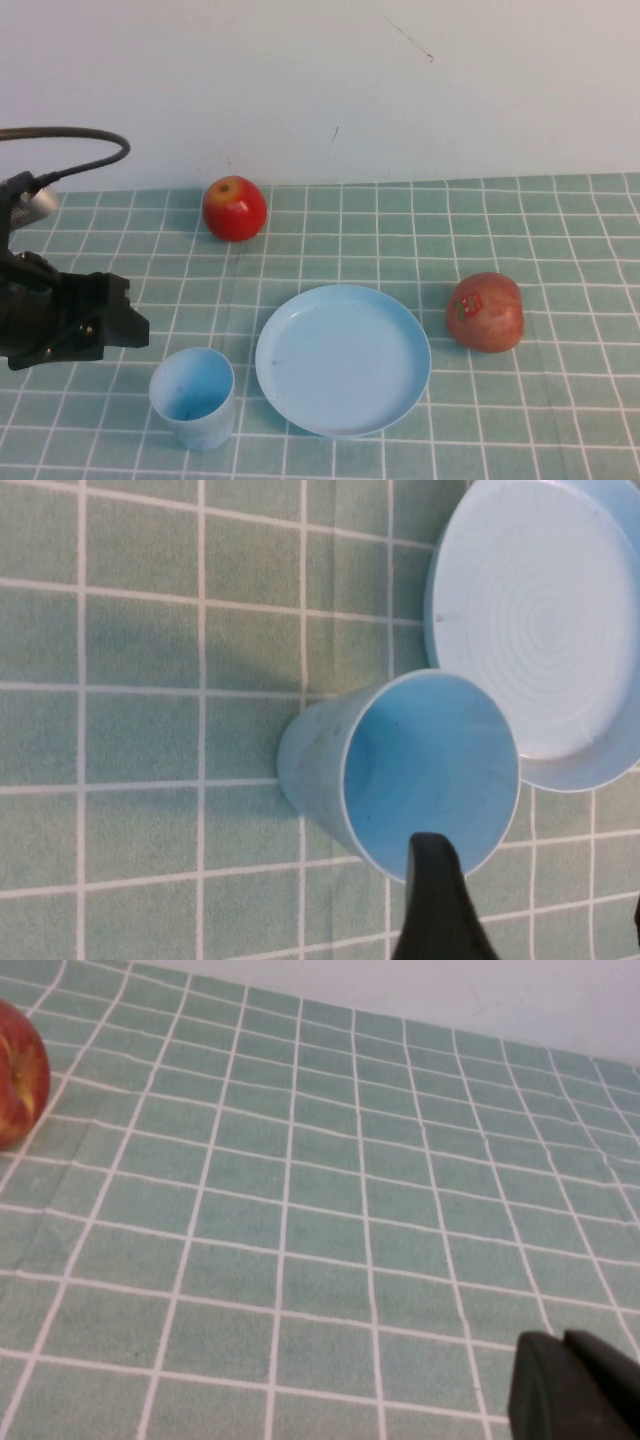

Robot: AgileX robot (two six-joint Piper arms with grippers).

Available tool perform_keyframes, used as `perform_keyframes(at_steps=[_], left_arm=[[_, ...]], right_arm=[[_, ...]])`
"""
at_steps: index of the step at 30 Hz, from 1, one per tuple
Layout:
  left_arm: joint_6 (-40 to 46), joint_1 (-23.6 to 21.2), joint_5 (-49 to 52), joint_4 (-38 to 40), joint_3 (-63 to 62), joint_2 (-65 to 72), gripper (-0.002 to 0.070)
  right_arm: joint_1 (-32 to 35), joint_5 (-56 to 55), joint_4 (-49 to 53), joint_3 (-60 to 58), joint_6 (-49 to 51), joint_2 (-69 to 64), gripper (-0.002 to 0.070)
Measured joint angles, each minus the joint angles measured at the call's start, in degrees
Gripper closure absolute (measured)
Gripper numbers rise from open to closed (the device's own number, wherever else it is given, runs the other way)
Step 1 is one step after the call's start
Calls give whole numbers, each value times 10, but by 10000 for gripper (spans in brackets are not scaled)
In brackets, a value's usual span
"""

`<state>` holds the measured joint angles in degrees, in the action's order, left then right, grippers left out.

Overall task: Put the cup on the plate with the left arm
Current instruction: Pick up the cup from the table, then place the cup on the plate

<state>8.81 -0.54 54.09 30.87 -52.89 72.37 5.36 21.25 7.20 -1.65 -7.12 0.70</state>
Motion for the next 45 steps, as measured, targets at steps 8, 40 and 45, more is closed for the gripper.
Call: perform_keyframes(at_steps=[8, 40, 45], left_arm=[[-35, 68, -1, -90, -36, 49, 296], [-154, 174, 52, -256, -169, 327, 652], [-153, 204, 106, -259, -259, 327, 665]], right_arm=[[0, 0, 0, 0, 0, 0, 678], [0, 0, 0, 0, 0, 0, 678], [0, 0, 0, 0, 0, 0, 678]])
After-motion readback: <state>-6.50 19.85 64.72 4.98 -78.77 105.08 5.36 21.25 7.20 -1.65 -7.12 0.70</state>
